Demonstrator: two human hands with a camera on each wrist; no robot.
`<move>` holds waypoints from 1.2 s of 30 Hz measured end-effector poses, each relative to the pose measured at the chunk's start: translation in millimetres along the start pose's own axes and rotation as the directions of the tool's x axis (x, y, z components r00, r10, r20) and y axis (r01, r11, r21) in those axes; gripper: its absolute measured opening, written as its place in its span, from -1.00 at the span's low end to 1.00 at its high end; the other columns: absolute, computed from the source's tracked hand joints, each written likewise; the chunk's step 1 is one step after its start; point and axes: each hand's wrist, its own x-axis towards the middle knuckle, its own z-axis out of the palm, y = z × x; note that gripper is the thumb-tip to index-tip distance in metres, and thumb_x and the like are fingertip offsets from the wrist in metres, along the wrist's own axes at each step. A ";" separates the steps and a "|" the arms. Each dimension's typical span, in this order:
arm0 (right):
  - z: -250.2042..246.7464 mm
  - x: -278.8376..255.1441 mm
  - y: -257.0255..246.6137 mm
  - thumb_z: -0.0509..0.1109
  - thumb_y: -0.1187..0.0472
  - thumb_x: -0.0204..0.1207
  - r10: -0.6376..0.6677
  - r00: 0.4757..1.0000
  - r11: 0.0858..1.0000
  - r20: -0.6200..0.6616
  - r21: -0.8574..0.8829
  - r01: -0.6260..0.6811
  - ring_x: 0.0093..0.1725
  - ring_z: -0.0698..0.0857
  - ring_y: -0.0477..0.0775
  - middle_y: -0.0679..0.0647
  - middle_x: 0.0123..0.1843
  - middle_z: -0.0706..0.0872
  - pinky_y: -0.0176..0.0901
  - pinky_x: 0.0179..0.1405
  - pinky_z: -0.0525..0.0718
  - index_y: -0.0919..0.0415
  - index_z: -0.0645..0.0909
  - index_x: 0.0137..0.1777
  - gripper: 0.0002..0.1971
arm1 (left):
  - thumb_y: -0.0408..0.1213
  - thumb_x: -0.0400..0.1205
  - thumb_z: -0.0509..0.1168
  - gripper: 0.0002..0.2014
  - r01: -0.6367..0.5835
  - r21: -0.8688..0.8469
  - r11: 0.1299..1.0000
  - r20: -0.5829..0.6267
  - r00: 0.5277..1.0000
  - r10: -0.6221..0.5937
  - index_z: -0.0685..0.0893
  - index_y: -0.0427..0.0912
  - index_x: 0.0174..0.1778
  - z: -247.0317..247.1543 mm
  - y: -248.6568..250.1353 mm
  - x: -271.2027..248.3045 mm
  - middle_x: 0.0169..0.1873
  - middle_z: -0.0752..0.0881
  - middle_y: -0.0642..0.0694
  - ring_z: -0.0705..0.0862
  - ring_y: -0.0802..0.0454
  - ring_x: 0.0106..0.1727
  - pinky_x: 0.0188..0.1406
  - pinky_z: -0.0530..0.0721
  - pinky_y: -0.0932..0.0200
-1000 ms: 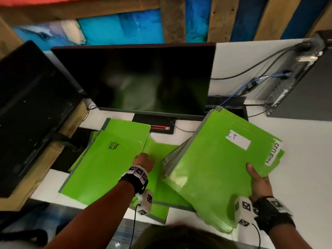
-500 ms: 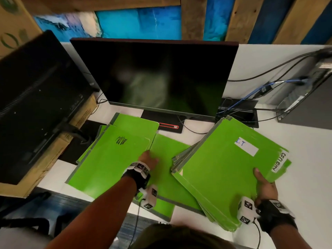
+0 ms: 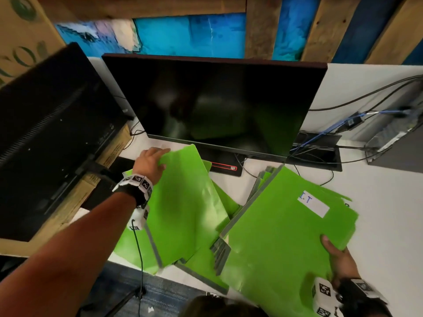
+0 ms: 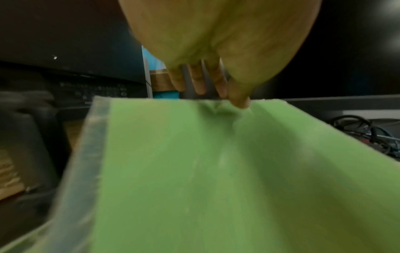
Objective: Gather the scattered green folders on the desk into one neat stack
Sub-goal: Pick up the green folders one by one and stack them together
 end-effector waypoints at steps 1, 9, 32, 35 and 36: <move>7.0 -5.4 -3.7 0.32 0.22 0.59 0.002 1.000 1.000 0.006 0.001 -0.002 -0.26 0.71 0.03 0.19 0.22 0.65 -0.19 -0.31 0.48 0.23 0.47 0.46 -0.57 | -0.24 0.50 0.45 -0.43 0.034 -0.031 0.999 -0.037 0.999 -0.036 0.53 0.03 0.45 9.1 -5.2 -5.6 0.36 0.58 -0.15 0.53 -0.26 0.33 0.28 0.54 -0.16; 14.0 -6.3 -1.5 0.33 0.14 0.58 0.041 0.999 0.997 -0.021 -0.065 -0.042 -0.32 0.61 0.07 0.19 -0.02 0.67 -0.23 -0.51 0.58 0.38 0.43 0.45 -0.51 | 0.29 0.31 0.48 0.08 0.800 0.033 0.599 0.287 0.566 -0.773 0.21 -0.30 0.57 72.4 -41.0 -93.7 0.54 0.24 -0.39 0.19 -0.33 0.58 0.55 0.22 -0.19; 53.4 45.6 21.9 0.59 0.08 0.25 0.117 0.984 0.987 0.132 0.098 -0.130 0.19 0.70 0.45 0.33 0.26 0.71 0.45 0.20 0.59 0.22 0.61 0.33 -0.38 | -0.01 0.26 0.64 0.01 0.669 -0.023 0.743 0.271 0.719 -0.640 0.29 -0.43 0.49 78.0 -108.2 -59.7 0.41 0.37 -0.42 0.37 -0.36 0.46 0.43 0.42 -0.20; 48.9 53.4 25.3 0.73 -0.01 -0.05 0.120 0.982 0.989 0.147 0.068 -0.131 0.17 0.72 0.41 0.30 0.20 0.75 0.44 0.25 0.56 0.18 0.68 0.24 -0.23 | -0.02 0.23 0.65 0.02 0.630 -0.020 0.777 0.234 0.758 -0.609 0.34 -0.52 0.45 82.5 -122.3 -58.8 0.38 0.41 -0.47 0.32 -0.36 0.47 0.46 0.40 -0.14; 46.9 57.1 27.6 0.74 -0.03 -0.07 0.118 0.981 0.989 0.154 0.068 -0.129 0.16 0.73 0.40 0.29 0.19 0.75 0.44 0.25 0.56 0.18 0.67 0.25 -0.20 | 0.00 0.19 0.67 0.02 0.637 -0.040 0.770 0.258 0.751 -0.608 0.39 -0.48 0.44 81.6 -126.2 -57.7 0.37 0.47 -0.45 0.39 -0.36 0.45 0.44 0.44 -0.15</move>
